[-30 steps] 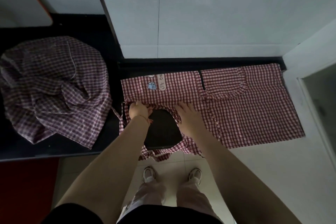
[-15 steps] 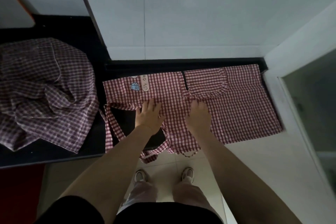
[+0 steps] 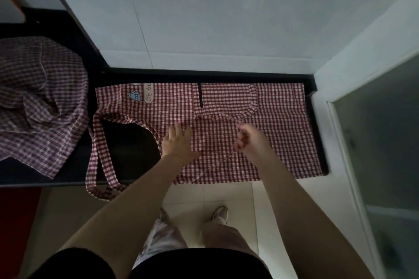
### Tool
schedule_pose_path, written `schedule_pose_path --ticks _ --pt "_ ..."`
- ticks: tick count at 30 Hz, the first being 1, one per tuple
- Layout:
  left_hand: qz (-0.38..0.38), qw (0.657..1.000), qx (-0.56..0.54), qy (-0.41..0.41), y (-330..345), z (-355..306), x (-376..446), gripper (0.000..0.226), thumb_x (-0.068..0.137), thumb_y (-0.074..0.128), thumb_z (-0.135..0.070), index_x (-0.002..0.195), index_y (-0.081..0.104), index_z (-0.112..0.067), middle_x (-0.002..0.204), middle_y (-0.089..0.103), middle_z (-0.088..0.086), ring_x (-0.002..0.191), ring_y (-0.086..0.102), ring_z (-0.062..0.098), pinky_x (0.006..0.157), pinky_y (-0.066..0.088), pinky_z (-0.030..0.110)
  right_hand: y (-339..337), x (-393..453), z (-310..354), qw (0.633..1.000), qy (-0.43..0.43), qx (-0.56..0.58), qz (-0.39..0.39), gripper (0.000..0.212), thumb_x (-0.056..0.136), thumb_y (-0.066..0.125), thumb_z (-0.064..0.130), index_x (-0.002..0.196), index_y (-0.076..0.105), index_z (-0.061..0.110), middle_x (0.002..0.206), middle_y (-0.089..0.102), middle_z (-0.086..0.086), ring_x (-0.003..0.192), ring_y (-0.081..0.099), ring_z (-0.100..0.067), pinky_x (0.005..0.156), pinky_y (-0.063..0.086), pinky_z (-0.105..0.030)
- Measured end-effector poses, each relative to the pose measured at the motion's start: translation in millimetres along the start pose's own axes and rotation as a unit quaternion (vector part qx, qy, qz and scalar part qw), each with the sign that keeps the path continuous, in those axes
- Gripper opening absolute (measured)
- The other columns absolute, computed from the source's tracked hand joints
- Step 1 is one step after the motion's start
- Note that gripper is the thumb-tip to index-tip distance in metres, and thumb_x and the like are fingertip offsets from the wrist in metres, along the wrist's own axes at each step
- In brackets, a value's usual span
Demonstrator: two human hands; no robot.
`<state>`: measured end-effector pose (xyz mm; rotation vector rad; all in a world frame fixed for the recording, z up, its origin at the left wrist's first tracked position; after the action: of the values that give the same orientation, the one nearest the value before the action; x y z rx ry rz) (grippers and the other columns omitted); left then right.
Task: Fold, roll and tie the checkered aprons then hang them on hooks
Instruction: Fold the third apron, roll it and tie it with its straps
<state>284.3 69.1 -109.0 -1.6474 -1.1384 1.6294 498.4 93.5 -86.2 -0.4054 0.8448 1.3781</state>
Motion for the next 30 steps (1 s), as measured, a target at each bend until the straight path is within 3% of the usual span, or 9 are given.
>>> schedule_pose_path --ticks 3,6,9,12,14,17,20,25,30 --pt "0.024 0.999 0.0 -0.023 9.2 1.1 -1.6 0.114 0.074 0.07 -0.068 0.155 0.005 -0.021 0.163 -0.005 0.017 0.15 0.0 0.037 0.12 0.016 0.051 -50.0 5.3 29.6 0.991 -0.045 -0.043 -0.119 0.016 0.098 0.05 0.018 0.102 0.06 0.007 0.067 0.05 -0.003 0.049 0.042 -0.012 0.048 0.038 -0.028" --pt "0.032 0.999 0.002 -0.04 14.1 -0.2 -1.7 0.126 0.066 0.073 -0.073 0.155 0.001 -0.022 0.163 -0.009 0.015 0.151 -0.003 0.036 0.12 0.015 0.054 -92.8 1.2 66.1 0.906 -0.137 -0.295 -0.27 0.034 0.098 0.046 0.018 0.131 0.046 0.01 0.107 0.064 -0.01 0.071 0.059 -0.016 0.055 0.046 -0.028" --pt "0.04 0.997 -0.006 -0.059 15.4 1.0 -4.4 0.126 0.065 0.076 -0.07 0.156 0.001 -0.026 0.164 -0.012 0.011 0.151 -0.006 0.033 0.118 0.017 0.059 -76.7 13.6 1.3 0.731 0.082 -0.676 -0.045 0.043 0.1 0.051 0.032 0.134 0.051 0.006 0.115 0.062 -0.016 0.099 0.064 -0.029 0.077 0.054 -0.04" --pt "0.061 0.996 -0.012 -0.065 20.1 1.4 -8.2 0.134 0.061 0.078 -0.07 0.156 -0.008 -0.029 0.163 -0.02 0.007 0.151 -0.013 0.031 0.115 0.013 0.064 -76.7 -45.8 -71.7 0.624 0.395 -0.656 0.152 0.056 0.097 0.056 0.048 0.128 0.056 0.001 0.111 0.063 -0.022 0.095 0.063 -0.035 0.087 0.054 -0.045" --pt "0.071 0.996 -0.002 -0.052 25.7 2.8 -10.1 0.139 0.06 0.079 -0.07 0.155 -0.014 -0.029 0.162 -0.026 0.006 0.15 -0.016 0.03 0.115 0.011 0.064 -52.1 -37.5 -63.1 0.644 0.298 -0.687 0.156 0.045 0.101 0.052 0.042 0.114 0.063 0.001 0.111 0.066 -0.018 0.096 0.065 -0.032 0.086 0.056 -0.041" --pt "0.071 0.997 0.023 -0.009 26.6 6.5 -11.2 0.141 0.06 0.081 -0.067 0.155 -0.017 -0.03 0.161 -0.027 0.006 0.15 -0.018 0.03 0.118 0.009 0.061 -2.6 -18.6 -22.7 0.657 -0.035 -0.749 0.076 0.024 0.1 0.051 0.024 0.08 0.056 0.012 0.081 0.06 -0.004 0.079 0.062 -0.023 0.069 0.048 -0.031" --pt "0.053 0.998 0.028 0.033 28.0 10.3 -18.5 0.139 0.06 0.082 -0.065 0.155 -0.014 -0.031 0.162 -0.023 0.009 0.15 -0.017 0.031 0.12 0.007 0.055 28.1 -26.0 -32.1 0.635 -0.221 -0.739 0.052 0.02 0.094 0.059 0.022 0.112 0.054 0.017 0.11 0.055 -0.003 0.107 0.056 -0.025 0.083 0.05 -0.035" --pt "0.029 0.994 0.099 0.03 44.8 44.7 -42.9 0.14 0.06 0.076 -0.072 0.152 -0.021 -0.034 0.161 -0.025 0.012 0.15 -0.017 0.033 0.121 0.008 0.053 37.4 -26.0 -77.0 0.553 -0.244 -0.794 0.065 0.079 0.083 0.071 0.05 0.148 0.029 0.035 0.16 0.02 -0.003 0.146 0.02 -0.03 0.113 0.032 -0.055" --pt "0.09 0.986 0.143 -0.004 37.6 52.4 -36.5 0.146 0.059 0.078 -0.073 0.151 -0.027 -0.03 0.159 -0.027 0.019 0.148 -0.021 0.037 0.121 0.002 0.057 -0.4 -14.8 -61.4 0.568 -0.182 -0.803 -0.013 0.103 0.072 0.068 0.073 0.152 0.014 0.035 0.163 0.007 -0.007 0.15 0.008 -0.036 0.117 0.022 -0.061"
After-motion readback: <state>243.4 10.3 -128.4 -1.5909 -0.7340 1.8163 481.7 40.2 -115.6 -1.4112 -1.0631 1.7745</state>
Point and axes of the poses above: each hand's wrist, its own x-axis towards the middle knuckle, its own y-axis out of the palm, z = x × y, the point moved 10 cm from there along x, towards the middle knuckle
